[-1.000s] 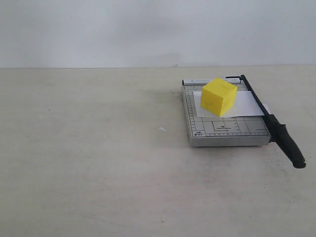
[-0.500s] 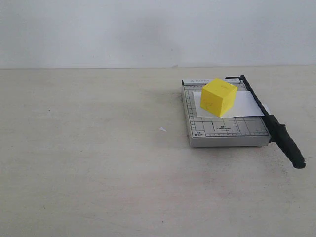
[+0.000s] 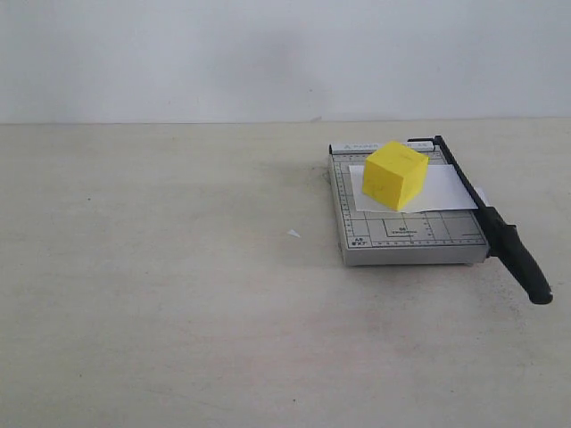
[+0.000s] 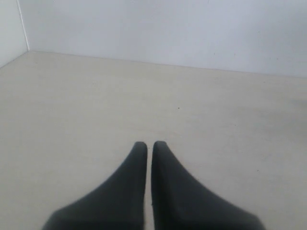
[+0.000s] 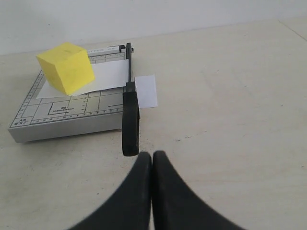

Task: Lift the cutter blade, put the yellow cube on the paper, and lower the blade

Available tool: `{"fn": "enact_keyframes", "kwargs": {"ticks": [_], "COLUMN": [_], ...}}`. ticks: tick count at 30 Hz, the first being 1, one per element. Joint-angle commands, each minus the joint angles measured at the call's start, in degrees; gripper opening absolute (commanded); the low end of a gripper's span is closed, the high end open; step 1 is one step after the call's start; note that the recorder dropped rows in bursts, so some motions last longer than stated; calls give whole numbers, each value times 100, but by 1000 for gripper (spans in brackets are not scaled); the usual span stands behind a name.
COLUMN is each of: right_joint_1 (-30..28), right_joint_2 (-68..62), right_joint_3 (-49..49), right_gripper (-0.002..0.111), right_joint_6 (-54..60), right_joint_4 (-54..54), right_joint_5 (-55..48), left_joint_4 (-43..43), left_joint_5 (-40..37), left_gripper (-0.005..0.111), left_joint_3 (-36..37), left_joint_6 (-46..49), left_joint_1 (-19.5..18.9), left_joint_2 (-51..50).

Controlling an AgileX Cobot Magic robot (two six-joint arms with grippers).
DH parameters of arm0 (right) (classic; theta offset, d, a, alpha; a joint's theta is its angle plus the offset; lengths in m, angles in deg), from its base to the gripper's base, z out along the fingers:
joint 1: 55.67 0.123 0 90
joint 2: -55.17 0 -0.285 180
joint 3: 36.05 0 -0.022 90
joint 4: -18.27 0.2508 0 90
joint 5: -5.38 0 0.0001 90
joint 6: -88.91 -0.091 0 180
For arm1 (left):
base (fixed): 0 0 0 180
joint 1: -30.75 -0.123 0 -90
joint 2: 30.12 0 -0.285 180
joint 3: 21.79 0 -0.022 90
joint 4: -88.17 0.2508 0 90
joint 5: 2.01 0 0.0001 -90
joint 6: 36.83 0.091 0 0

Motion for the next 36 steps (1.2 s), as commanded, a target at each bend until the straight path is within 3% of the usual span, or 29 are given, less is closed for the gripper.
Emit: {"fn": "enact_keyframes", "kwargs": {"ticks": [1, 36], "right_joint_1": [-14, -14], "right_joint_2": [35, 35], "right_joint_3": [-4, -4], "right_gripper": [0, 0], "right_joint_6": [-2, -2], "right_joint_4": [-33, -22], "right_joint_5": [37, 37], "left_joint_4": [-32, -15], "left_joint_5": [15, -182], "left_gripper": [4, 4], "left_joint_3": [19, 19], "left_joint_6": [0, 0], "left_joint_1": [44, 33], "left_joint_2": [19, 19]}}
